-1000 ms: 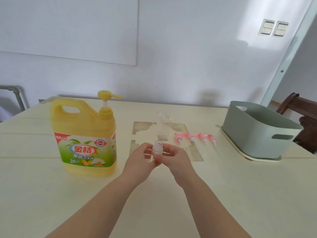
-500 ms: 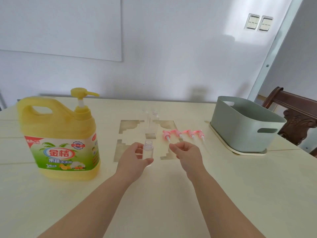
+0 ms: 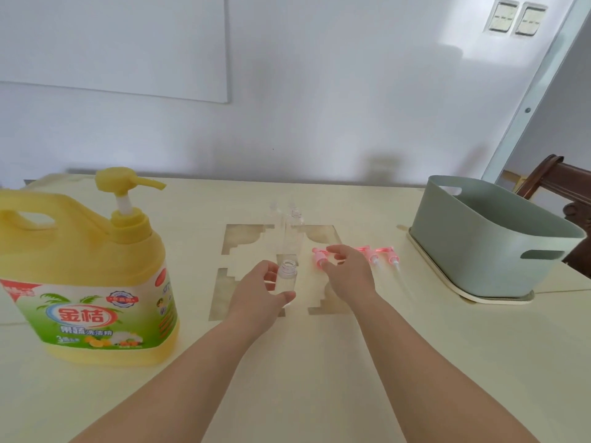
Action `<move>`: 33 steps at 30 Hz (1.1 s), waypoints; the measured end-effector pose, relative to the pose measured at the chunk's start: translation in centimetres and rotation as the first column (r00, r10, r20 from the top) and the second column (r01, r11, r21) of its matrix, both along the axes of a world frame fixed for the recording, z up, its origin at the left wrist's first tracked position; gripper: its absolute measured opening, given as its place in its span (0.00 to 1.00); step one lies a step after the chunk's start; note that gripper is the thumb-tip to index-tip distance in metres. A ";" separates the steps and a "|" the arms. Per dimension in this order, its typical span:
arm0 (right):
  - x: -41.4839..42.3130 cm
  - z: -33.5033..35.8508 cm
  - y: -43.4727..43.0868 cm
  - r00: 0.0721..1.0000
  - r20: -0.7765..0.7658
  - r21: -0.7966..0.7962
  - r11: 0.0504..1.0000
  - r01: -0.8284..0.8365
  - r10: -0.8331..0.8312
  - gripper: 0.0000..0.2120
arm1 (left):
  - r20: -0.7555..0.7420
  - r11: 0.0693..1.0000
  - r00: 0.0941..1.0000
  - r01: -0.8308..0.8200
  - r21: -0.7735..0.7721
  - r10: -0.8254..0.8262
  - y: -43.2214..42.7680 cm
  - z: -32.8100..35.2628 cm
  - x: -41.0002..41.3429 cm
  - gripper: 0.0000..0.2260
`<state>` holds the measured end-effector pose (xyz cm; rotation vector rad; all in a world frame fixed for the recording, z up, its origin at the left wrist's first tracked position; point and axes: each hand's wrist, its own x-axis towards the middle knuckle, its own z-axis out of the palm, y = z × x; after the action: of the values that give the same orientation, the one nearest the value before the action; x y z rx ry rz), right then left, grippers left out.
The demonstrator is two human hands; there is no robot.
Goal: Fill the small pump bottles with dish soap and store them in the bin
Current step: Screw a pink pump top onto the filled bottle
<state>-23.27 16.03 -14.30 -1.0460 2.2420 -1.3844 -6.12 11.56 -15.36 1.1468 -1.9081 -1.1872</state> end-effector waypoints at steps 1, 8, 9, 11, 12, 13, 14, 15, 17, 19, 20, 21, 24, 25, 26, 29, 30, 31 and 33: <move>-0.1 -0.2 -0.8 0.999 -0.041 0.046 0.999 -0.014 0.016 0.14 | -0.001 1.000 1.000 -0.002 0.004 0.002 -0.3 -0.1 -0.1 0.15; -0.6 -1.8 -4.3 0.973 -0.227 0.326 0.945 0.035 0.042 0.18 | -0.013 1.000 1.000 -0.002 0.020 0.002 -1.6 -0.4 -0.5 0.15; -0.6 -1.8 -4.5 0.968 -0.247 0.337 0.940 0.053 0.034 0.16 | -0.013 1.000 1.000 -0.004 0.022 0.004 -1.7 -0.5 -0.5 0.15; -0.6 -1.8 -4.6 0.957 -0.289 0.329 0.940 0.096 0.003 0.09 | -0.014 1.000 1.000 -0.007 0.024 0.008 -1.7 -0.6 -0.3 0.15; -0.5 -1.7 -4.6 0.952 -0.305 0.332 0.936 0.119 -0.012 0.05 | -0.016 1.000 1.000 -0.008 0.025 0.008 -1.6 -0.6 -0.2 0.15; -0.3 -1.6 -4.4 0.948 -0.318 0.338 0.932 0.132 -0.020 0.03 | -0.020 1.000 1.000 -0.006 0.029 0.007 -1.5 -0.5 -0.2 0.15; -0.3 -1.5 -4.3 0.948 -0.317 0.345 0.929 0.134 -0.019 0.04 | -0.024 0.999 1.000 -0.005 0.035 0.006 -1.3 -0.5 0.0 0.15; -0.2 -1.2 -4.0 0.953 -0.302 0.347 0.930 0.122 -0.013 0.05 | -0.029 0.999 1.000 -0.004 0.042 0.005 -1.1 -0.5 0.1 0.15; 0.0 -0.5 -3.2 0.977 -0.212 0.293 0.954 0.072 -0.009 0.07 | -0.033 0.999 0.999 -0.003 0.053 0.005 -0.7 -0.4 0.4 0.14; 0.6 0.7 -2.2 0.999 -0.035 0.147 0.989 0.025 -0.020 0.12 | -0.038 0.998 0.999 -0.005 0.060 0.007 -0.2 -0.3 0.9 0.14; 1.0 1.4 -1.6 0.998 0.058 0.061 0.998 0.011 -0.015 0.15 | -0.041 0.998 0.999 -0.004 0.061 0.006 0.1 -0.2 1.1 0.14; 1.4 2.1 -0.9 0.990 0.144 -0.026 1.000 0.001 0.003 0.17 | -0.043 0.998 0.999 0.001 0.061 0.002 0.4 -0.1 1.4 0.14; 2.2 4.2 0.4 0.879 0.453 -0.338 0.941 0.010 0.153 0.18 | -0.050 0.998 0.999 0.015 0.058 -0.012 1.3 0.2 2.1 0.13; 2.4 5.0 0.9 0.797 0.549 -0.447 0.894 0.024 0.253 0.18 | -0.055 0.998 0.998 0.017 0.057 -0.014 1.6 0.3 2.4 0.14; 2.7 5.7 1.4 0.701 0.615 -0.542 0.839 0.043 0.362 0.18 | -0.056 0.998 0.998 0.017 0.056 -0.014 1.9 0.4 2.7 0.14; 3.8 7.4 2.7 0.495 0.633 -0.712 0.698 0.071 0.595 0.19 | -0.056 0.998 0.998 0.032 0.053 -0.029 2.8 1.0 3.4 0.14; 4.1 7.9 3.1 0.472 0.614 -0.741 0.668 0.070 0.632 0.20 | -0.064 0.998 0.997 0.043 0.054 -0.040 3.0 1.2 3.6 0.14; 4.6 8.3 3.3 0.467 0.590 -0.763 0.644 0.058 0.658 0.21 | -0.072 0.997 0.996 0.054 0.052 -0.050 3.3 1.5 3.9 0.14; 5.4 9.0 3.8 0.501 0.529 -0.790 0.613 -0.005 0.685 0.22 | -0.081 0.997 0.995 0.065 0.042 -0.062 3.8 2.0 4.3 0.14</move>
<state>-17.88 19.82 -5.28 -0.7441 0.6866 -1.9943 -1.81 15.34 -13.39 1.0525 -1.8788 -1.2967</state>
